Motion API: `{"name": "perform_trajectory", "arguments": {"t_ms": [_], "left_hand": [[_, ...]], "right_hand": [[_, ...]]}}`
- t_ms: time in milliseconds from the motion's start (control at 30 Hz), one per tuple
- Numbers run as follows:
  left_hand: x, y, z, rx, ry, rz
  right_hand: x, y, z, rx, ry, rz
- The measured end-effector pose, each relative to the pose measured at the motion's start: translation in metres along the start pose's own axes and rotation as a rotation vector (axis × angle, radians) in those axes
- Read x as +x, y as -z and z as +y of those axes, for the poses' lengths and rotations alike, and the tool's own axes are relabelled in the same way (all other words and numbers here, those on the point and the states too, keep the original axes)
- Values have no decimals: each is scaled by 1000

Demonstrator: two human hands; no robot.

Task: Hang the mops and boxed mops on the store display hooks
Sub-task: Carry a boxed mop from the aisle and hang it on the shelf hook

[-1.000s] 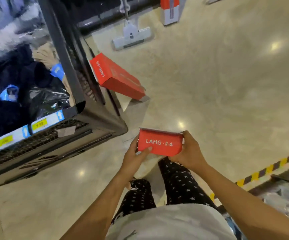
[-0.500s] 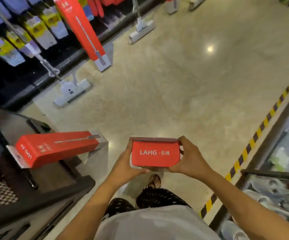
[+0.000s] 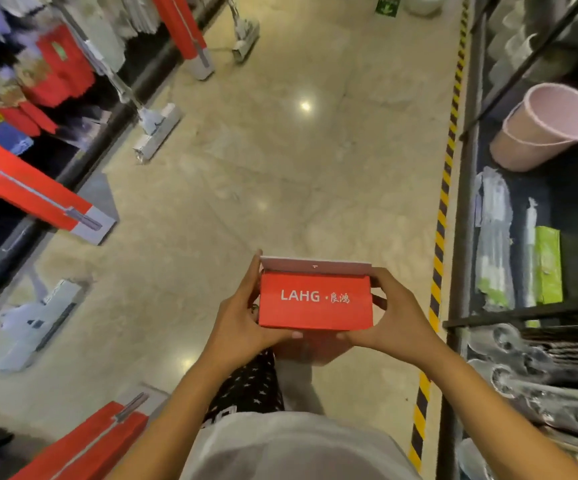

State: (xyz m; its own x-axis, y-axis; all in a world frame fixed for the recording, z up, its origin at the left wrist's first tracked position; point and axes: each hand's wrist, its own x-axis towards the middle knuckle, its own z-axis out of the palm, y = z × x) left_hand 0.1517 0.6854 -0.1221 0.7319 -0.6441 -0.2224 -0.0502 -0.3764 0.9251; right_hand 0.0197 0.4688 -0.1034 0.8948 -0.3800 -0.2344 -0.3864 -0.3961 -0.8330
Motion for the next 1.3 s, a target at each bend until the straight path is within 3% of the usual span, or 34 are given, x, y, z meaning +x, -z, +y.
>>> {"name": "perform_trajectory", "arguments": {"t_ms": [367, 600, 833, 1067, 1300], "left_hand": [[185, 89, 41, 51, -76, -199], [295, 100, 95, 169, -153, -276], [405, 53, 150, 215, -150, -303], [513, -32, 226, 216, -187, -305], [604, -107, 296, 206, -303, -275]], "right_hand": [[141, 4, -57, 50, -41, 222], [219, 37, -59, 128, -102, 343], [303, 116, -22, 226, -91, 389], [376, 246, 19, 333, -72, 407], [433, 379, 44, 258, -2, 464]]}}
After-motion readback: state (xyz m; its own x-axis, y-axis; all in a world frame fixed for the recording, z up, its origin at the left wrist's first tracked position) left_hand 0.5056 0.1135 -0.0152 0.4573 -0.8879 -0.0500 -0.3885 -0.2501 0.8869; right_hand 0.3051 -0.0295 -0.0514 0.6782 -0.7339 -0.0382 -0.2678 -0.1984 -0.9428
